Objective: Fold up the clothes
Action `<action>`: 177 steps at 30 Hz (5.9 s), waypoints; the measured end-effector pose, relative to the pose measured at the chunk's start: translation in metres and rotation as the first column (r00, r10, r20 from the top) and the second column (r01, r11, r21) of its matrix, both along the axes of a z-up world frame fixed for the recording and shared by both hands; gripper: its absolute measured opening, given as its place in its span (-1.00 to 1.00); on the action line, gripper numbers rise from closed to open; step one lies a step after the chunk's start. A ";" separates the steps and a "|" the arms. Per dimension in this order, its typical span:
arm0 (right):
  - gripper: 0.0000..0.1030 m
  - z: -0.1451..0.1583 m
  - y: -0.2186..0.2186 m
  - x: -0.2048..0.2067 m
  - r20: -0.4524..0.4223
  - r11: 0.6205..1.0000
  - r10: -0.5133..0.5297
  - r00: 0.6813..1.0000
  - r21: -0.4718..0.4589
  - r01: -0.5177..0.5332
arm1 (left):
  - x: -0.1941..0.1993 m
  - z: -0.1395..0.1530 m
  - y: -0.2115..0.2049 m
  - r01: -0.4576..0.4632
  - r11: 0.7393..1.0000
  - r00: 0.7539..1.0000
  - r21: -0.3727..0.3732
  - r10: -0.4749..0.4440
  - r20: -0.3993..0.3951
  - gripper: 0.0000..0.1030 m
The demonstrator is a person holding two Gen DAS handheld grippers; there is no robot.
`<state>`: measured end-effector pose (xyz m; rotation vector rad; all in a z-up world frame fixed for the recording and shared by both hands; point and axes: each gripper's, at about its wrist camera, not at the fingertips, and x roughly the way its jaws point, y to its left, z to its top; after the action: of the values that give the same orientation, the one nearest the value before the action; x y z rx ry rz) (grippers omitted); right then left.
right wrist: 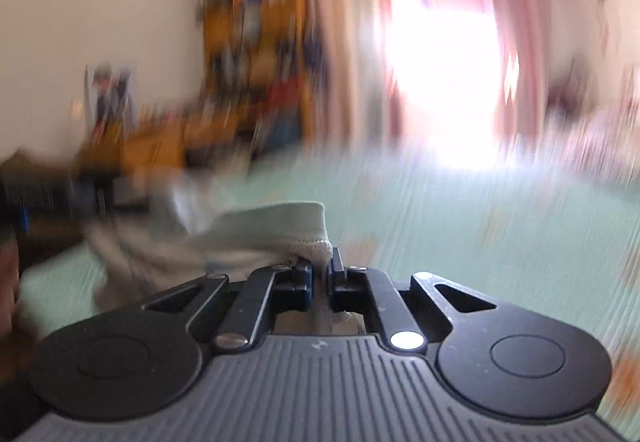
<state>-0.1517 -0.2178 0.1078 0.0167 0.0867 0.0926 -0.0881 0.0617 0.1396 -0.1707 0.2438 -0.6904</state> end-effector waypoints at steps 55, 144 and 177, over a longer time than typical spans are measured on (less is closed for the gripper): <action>-0.63 -0.183 0.014 -0.021 -0.410 0.974 0.057 0.910 0.222 0.039 | 0.012 -0.182 0.033 -0.054 0.998 0.900 0.033 0.063 -0.430 -0.58; -0.80 -0.182 -0.044 0.051 -0.434 0.941 -0.097 0.895 0.252 0.225 | 0.055 -0.195 -0.075 0.178 0.959 0.866 0.221 -0.046 -0.498 -0.83; -0.79 -0.123 -0.018 -0.020 -0.297 0.955 -0.014 0.955 0.279 0.101 | -0.001 -0.172 -0.016 0.051 0.989 0.937 0.142 0.001 -0.349 -0.80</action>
<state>-0.1722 -0.2353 -0.0152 0.3300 0.3692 0.0429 -0.0890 0.0459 -0.0329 -0.1465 0.6376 -0.6618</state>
